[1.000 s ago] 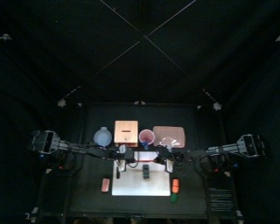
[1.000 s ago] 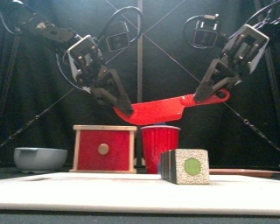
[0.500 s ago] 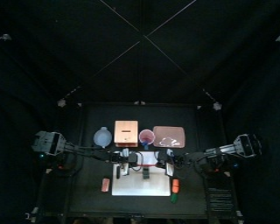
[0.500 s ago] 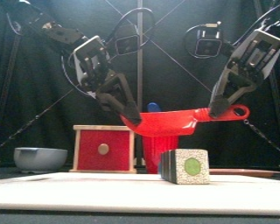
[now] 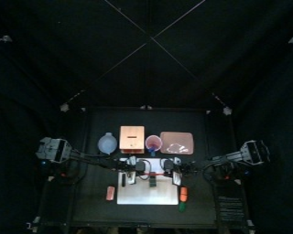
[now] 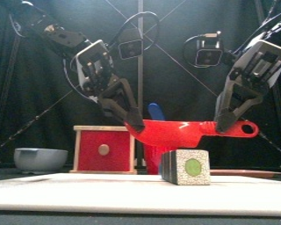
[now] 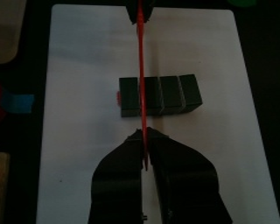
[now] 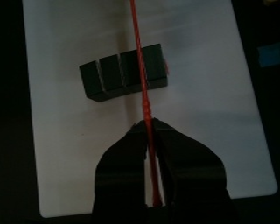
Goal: Place sushi on board then cut the sushi with the knife then place the pieces on the plate
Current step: Cut the sushi into 4 pieces
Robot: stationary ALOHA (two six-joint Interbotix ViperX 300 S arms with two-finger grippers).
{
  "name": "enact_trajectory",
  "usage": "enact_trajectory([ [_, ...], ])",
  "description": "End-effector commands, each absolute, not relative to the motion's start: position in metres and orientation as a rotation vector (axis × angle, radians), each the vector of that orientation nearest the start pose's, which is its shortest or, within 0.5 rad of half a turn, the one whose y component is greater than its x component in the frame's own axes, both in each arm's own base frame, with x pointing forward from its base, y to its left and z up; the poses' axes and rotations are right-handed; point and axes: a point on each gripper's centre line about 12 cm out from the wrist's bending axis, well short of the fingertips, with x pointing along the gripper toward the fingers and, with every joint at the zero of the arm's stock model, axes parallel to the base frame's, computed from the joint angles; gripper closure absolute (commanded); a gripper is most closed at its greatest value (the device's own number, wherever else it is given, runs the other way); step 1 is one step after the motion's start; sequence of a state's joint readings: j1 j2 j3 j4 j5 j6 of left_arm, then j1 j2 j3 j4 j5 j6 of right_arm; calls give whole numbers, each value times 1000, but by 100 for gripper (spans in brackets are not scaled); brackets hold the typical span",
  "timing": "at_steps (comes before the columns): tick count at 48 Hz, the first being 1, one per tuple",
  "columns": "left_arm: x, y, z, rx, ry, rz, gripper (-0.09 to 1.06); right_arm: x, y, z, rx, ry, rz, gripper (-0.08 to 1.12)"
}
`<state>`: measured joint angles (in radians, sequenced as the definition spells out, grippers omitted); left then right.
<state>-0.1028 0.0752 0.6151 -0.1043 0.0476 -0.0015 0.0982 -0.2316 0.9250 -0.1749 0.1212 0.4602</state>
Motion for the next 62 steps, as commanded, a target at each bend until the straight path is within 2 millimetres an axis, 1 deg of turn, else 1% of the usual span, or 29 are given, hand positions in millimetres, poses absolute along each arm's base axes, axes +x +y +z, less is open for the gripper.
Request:
enact_trajectory([
  [1, 407, -44, 163, -84, 699, -63, 55, 303, 25, 161, 229, 799, -50, 71],
  [24, 407, -44, 154, -87, 723, -60, 55, 303, 24, 159, 216, 810, -52, 70],
  [45, 408, -43, 148, -85, 738, -56, 55, 309, 19, 157, 198, 815, -62, 70],
  [62, 409, -43, 126, -84, 790, -51, 55, 308, 21, 136, 197, 899, -75, 70],
])
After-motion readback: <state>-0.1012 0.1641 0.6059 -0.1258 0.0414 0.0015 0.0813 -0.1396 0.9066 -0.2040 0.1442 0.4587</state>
